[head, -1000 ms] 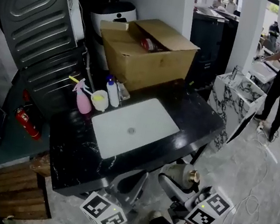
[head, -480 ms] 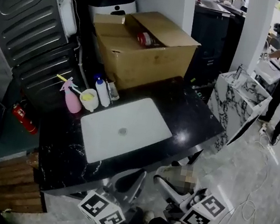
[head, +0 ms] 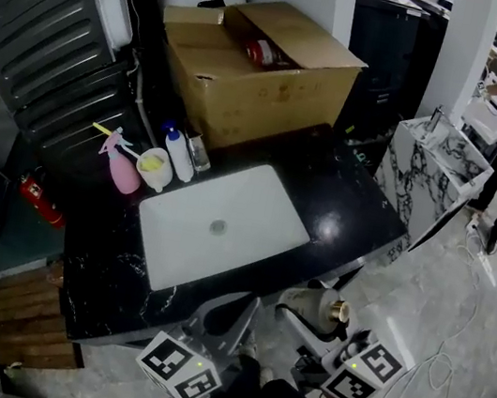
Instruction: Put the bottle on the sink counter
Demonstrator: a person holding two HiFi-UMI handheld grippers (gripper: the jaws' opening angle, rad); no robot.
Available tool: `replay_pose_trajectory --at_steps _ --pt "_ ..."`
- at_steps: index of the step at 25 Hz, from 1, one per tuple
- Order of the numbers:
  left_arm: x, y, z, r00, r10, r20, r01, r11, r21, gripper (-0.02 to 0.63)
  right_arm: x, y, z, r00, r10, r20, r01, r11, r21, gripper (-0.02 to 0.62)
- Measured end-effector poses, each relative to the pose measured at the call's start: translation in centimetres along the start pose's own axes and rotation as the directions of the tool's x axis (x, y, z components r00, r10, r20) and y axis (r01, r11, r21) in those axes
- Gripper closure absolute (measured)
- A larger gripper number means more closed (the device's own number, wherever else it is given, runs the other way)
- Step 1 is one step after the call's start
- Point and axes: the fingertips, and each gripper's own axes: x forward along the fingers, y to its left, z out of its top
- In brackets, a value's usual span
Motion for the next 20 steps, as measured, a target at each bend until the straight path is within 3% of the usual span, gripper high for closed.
replay_pose_trajectory --at_steps 11,20 --pt "4.9 7.7 3.8 0.999 0.006 0.05 -0.005 1.0 -0.011 0.598 9.1 -4.2 2.3 1.0 0.009 -0.019 -0.009 0.999 -0.041 0.255" --pt "7.4 13.1 6.6 0.997 -0.037 0.063 0.038 0.999 -0.005 0.598 16.5 -5.9 2.9 1.0 0.009 -0.03 -0.011 0.998 -0.067 0.255"
